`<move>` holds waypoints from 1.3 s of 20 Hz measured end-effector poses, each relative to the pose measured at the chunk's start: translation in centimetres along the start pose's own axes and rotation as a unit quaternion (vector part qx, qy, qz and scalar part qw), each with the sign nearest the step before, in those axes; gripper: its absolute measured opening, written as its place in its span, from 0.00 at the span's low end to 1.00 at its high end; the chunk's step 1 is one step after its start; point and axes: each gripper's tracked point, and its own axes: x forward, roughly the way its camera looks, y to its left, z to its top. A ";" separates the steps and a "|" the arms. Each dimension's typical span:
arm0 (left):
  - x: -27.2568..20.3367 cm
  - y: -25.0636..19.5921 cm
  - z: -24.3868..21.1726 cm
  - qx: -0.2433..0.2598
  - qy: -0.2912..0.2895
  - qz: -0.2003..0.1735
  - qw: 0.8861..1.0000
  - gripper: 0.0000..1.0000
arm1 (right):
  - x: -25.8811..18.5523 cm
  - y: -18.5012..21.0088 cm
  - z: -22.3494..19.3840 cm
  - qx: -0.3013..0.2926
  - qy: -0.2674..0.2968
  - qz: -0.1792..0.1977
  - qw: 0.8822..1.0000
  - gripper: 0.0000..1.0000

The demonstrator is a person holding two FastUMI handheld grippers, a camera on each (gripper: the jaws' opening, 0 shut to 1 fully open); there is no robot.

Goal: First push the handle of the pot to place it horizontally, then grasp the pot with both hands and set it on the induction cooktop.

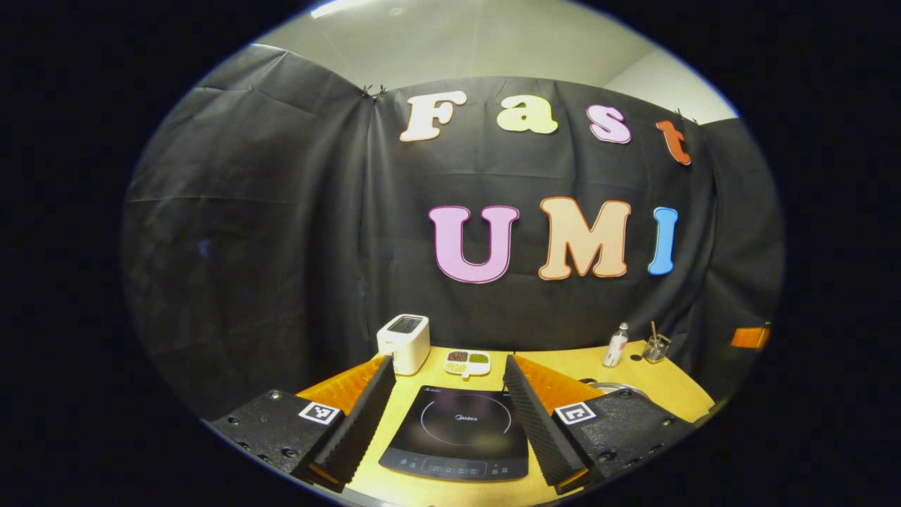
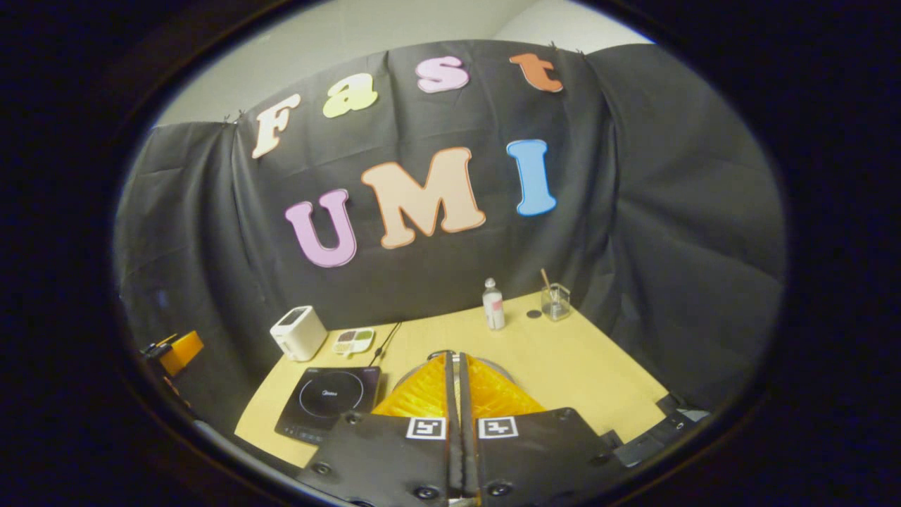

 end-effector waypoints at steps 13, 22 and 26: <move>-0.2 1.1 -1.3 0.016 0.012 0.006 1.000 0.95 | 2.9 1.3 -18.8 0.040 0.259 0.018 0.965 0.00; -0.2 1.0 -3.7 0.032 0.038 -0.001 0.999 0.95 | 5.9 3.2 -26.0 0.089 0.379 0.039 0.920 0.03; -0.3 0.8 -4.2 0.014 0.048 -0.003 0.999 0.93 | 7.8 3.2 -27.7 0.077 0.400 0.035 0.913 0.03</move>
